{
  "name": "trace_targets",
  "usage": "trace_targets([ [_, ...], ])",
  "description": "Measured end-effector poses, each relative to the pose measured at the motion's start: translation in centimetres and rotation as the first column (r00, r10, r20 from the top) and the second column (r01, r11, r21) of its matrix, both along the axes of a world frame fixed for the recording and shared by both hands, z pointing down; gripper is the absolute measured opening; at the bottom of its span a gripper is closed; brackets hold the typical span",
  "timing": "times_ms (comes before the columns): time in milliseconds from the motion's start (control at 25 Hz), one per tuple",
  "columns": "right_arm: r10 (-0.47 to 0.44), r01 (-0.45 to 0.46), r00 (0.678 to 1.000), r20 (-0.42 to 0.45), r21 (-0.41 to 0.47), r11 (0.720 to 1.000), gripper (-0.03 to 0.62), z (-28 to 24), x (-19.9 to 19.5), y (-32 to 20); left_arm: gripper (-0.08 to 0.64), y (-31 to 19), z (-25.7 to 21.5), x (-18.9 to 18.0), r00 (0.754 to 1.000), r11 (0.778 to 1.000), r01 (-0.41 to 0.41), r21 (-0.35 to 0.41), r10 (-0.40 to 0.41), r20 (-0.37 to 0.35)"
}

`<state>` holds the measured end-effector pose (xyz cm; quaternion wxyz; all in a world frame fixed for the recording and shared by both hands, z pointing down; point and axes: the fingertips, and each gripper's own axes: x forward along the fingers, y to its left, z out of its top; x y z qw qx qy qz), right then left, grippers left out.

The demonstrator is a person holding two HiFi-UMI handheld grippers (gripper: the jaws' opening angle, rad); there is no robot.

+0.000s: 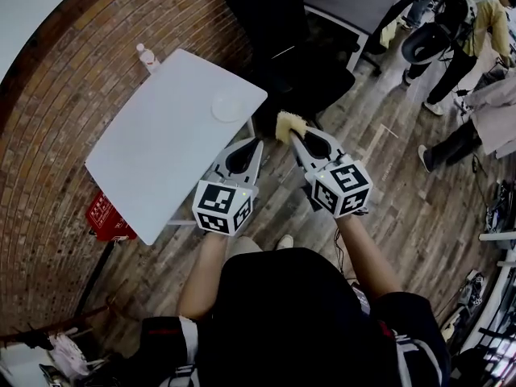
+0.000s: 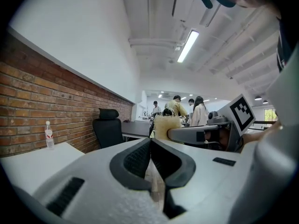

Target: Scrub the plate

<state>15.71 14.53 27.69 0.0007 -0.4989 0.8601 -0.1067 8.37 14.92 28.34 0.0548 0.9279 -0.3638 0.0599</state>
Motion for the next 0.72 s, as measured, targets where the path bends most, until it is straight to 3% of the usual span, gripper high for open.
trace_targets([
  [320,-0.051,0.051,0.999,0.005,-0.021,0.998,0.04,0.8,-1.0,-2.6,0.02,-2.3,0.7,-1.1,0.999,0.999,0.046,-0.019,-0.046,0.007],
  [720,-0.046,0.046,0.999,-0.003,-0.015,0.999,0.04,0.3,-2.9,-8.6,0.02,-8.5,0.6,-3.4,0.999,0.998,0.055,-0.023,-0.055,0.003],
])
